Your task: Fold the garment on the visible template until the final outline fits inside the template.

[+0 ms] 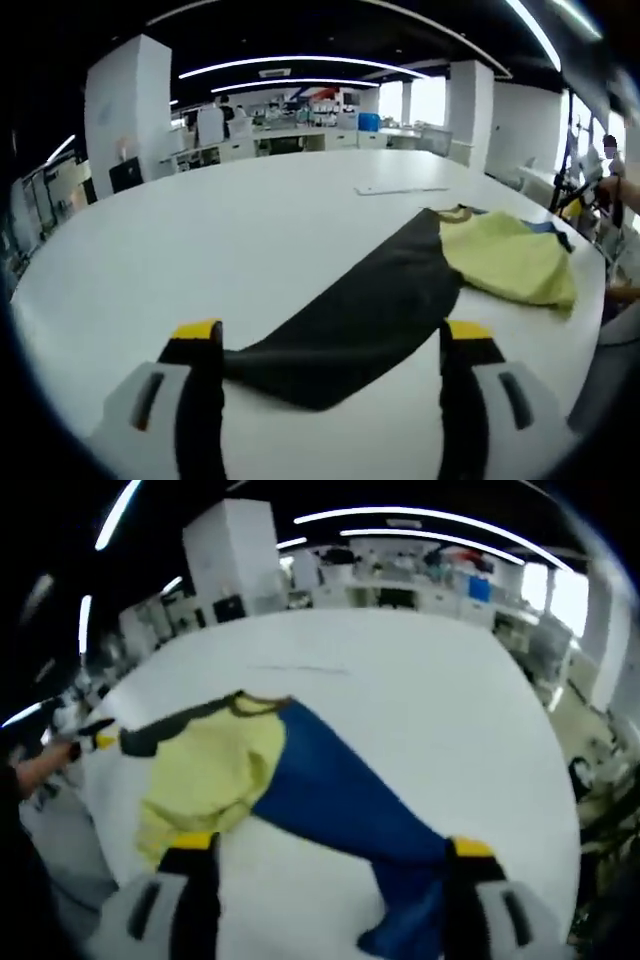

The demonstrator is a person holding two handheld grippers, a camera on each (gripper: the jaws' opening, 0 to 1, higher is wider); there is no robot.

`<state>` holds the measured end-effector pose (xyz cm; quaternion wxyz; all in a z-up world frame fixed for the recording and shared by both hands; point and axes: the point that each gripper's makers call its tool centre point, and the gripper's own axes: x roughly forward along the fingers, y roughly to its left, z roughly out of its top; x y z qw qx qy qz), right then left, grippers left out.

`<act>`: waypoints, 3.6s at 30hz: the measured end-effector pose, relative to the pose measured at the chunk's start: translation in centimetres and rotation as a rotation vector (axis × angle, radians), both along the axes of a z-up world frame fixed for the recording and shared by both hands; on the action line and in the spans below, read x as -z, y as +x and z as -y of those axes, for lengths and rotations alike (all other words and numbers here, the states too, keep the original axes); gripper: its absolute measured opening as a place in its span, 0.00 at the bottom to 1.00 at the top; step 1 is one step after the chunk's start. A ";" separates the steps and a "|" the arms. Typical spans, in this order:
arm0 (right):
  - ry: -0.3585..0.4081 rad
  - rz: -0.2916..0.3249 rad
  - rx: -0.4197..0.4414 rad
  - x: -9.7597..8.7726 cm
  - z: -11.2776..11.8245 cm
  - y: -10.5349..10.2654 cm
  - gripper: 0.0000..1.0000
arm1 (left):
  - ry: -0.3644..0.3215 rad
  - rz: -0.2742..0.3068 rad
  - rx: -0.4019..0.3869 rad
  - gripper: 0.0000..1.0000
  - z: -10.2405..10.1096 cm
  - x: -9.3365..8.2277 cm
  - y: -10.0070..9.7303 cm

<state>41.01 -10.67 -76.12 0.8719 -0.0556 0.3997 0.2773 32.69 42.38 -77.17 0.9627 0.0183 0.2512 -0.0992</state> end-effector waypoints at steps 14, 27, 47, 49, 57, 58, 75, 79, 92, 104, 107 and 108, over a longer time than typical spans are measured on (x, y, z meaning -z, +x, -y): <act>0.114 -0.005 -0.361 -1.9 -11.5 -6.7 0.99 | -0.046 0.025 0.119 0.99 4.1 -1.2 -2.3; 0.157 -0.009 -0.545 0.2 -18.2 -12.4 0.78 | -0.067 0.023 0.228 0.99 9.6 -2.1 -5.1; -0.085 -0.067 -0.678 8.5 -20.4 -15.1 0.36 | -0.078 -0.043 0.344 0.94 14.6 -0.5 -8.3; -0.107 -0.018 -0.680 8.5 -20.4 -14.7 0.30 | -0.076 -0.044 0.355 0.93 15.1 -0.6 -8.4; -0.137 0.002 -0.677 8.5 -20.0 -13.8 0.13 | -0.083 -0.064 0.367 0.90 15.7 -0.3 -8.6; -0.143 0.003 -0.671 8.6 -19.9 -13.6 0.10 | -0.081 -0.064 0.372 0.90 15.7 -0.3 -8.6; 0.200 -0.076 -0.478 1.3 -21.9 -9.5 0.02 | -0.077 -0.062 0.388 0.86 15.8 -0.8 -8.7; 0.210 -0.056 -0.461 0.2 -22.0 -7.2 0.02 | -0.078 -0.060 0.394 0.86 16.0 -1.0 -8.6; 0.203 -0.009 -0.376 -0.8 -22.3 -0.3 0.02 | -0.087 -0.066 0.379 0.82 15.9 -0.9 -8.1; 0.190 -0.063 -0.300 2.1 -22.8 3.5 0.02 | -0.108 -0.077 0.369 0.80 16.2 -0.6 -7.6; 0.168 -0.073 -0.298 2.9 -22.8 4.1 0.02 | -0.111 -0.082 0.367 0.80 16.3 -0.5 -7.5; 0.159 -0.074 -0.302 3.1 -22.8 4.2 0.02 | -0.112 -0.084 0.369 0.80 16.3 -0.5 -7.5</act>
